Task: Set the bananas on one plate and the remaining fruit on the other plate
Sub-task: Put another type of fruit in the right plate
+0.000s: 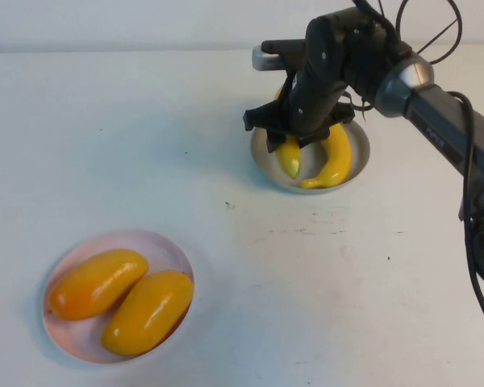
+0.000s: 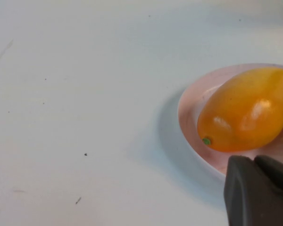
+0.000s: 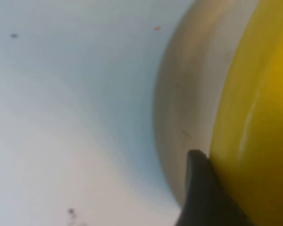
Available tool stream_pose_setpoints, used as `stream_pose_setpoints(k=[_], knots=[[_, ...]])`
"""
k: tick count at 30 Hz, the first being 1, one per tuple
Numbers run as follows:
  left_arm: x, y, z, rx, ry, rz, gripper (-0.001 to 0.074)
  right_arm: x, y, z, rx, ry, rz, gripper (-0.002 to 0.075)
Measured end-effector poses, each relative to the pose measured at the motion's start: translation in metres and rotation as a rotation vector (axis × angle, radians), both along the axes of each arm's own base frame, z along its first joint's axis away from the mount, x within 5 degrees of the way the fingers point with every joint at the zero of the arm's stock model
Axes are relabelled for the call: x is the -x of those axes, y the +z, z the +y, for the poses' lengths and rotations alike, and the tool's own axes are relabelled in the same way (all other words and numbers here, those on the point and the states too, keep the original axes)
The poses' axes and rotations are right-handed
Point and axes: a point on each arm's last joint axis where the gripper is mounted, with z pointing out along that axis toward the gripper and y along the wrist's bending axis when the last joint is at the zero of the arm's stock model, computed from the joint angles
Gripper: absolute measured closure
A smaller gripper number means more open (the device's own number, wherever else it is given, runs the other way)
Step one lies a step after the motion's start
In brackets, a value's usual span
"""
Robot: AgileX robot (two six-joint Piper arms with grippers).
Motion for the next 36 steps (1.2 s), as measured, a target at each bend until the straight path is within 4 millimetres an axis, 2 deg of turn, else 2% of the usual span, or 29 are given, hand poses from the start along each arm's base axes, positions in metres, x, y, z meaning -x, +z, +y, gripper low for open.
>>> stream_pose_setpoints(k=[4,7,12,16,19,21,24,28,31,36], knots=[[0.0,0.0,0.0,0.0,0.0,0.0,0.0738,-0.008,-0.021,-0.004,0.012,-0.013,0.026,0.0422],[0.0,0.0,0.0,0.0,0.0,0.0,0.0738,-0.01,-0.029,-0.005,0.016,-0.017,0.038,0.0407],[0.0,0.0,0.0,0.0,0.0,0.0,0.0738,-0.01,-0.029,-0.004,0.013,-0.017,0.04,0.0271],[0.0,0.0,0.0,0.0,0.0,0.0,0.0738,-0.006,-0.019,-0.005,0.018,-0.015,0.046,0.0223],[0.0,0.0,0.0,0.0,0.0,0.0,0.0738,0.006,0.004,-0.002,0.026,0.003,0.035,0.0228],[0.0,0.0,0.0,0.0,0.0,0.0,0.0738,0.018,0.028,0.005,0.01,0.026,0.001,0.0267],[0.0,0.0,0.0,0.0,0.0,0.0,0.0738,0.043,0.061,0.016,0.002,0.098,-0.044,0.0375],[0.0,0.0,0.0,0.0,0.0,0.0,0.0738,0.085,0.094,0.021,0.006,0.19,-0.059,0.0573],[0.0,0.0,0.0,0.0,0.0,0.0,0.0738,0.118,0.109,0.01,0.026,0.235,-0.042,0.0687],[0.0,0.0,0.0,-0.002,0.0,0.0,0.0738,0.166,0.121,-0.028,0.069,0.246,-0.004,0.0734]])
